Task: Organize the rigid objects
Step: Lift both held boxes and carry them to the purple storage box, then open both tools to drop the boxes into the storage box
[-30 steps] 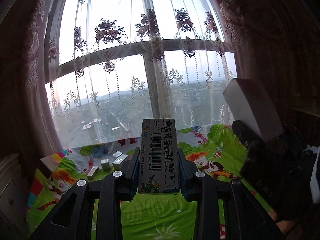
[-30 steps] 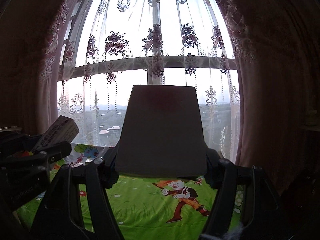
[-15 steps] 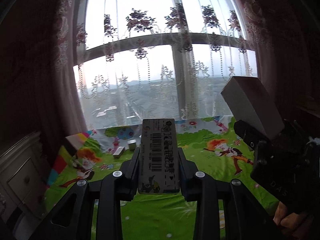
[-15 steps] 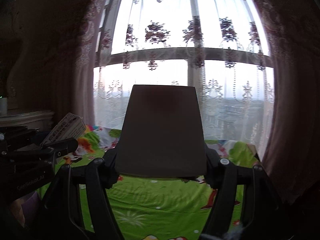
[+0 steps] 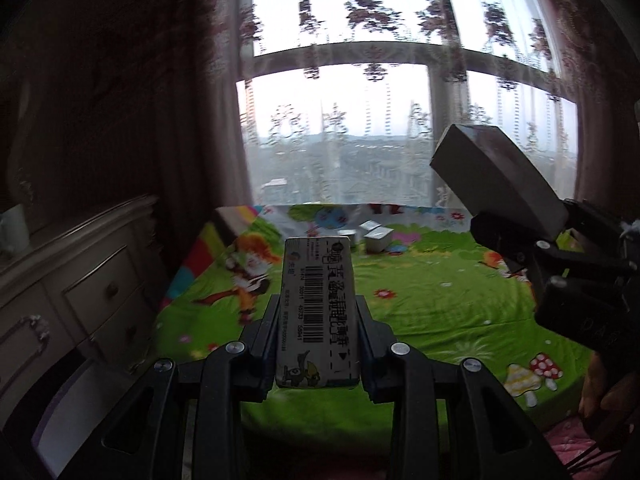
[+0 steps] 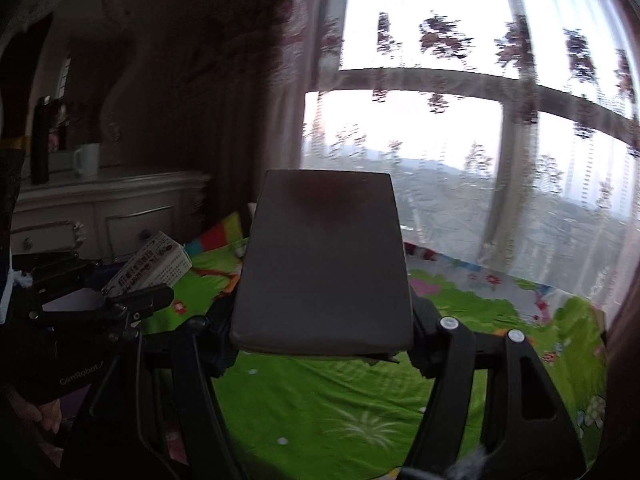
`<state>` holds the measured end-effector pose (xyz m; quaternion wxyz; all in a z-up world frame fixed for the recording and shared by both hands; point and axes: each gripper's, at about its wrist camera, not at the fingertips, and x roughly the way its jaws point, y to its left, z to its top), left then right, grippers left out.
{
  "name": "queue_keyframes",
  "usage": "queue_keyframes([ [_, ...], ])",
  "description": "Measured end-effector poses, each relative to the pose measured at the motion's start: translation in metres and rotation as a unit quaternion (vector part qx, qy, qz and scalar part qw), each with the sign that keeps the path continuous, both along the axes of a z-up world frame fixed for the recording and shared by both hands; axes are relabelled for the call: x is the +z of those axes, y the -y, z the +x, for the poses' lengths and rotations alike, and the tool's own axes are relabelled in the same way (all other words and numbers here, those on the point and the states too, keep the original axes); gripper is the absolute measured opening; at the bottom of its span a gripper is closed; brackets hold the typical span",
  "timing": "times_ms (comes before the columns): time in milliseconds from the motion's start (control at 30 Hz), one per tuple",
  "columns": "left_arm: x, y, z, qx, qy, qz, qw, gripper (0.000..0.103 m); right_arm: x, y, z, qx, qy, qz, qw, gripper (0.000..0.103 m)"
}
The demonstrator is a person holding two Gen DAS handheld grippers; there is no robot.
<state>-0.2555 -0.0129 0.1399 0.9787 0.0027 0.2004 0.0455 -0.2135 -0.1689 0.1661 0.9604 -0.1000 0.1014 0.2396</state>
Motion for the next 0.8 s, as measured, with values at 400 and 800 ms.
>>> queue_keyframes([
  [400, -0.035, -0.095, -0.037, 0.140, -0.055, -0.047, 0.9875, 0.034, -0.016, -0.120, -0.007, 0.167, -0.073, -0.073, 0.981, 0.070],
  [800, -0.077, -0.167, -0.078, 0.226, -0.130, -0.110, 0.9591, 0.034, -0.055, -0.220, -0.039, 0.280, -0.129, -0.174, 0.935, 0.070],
])
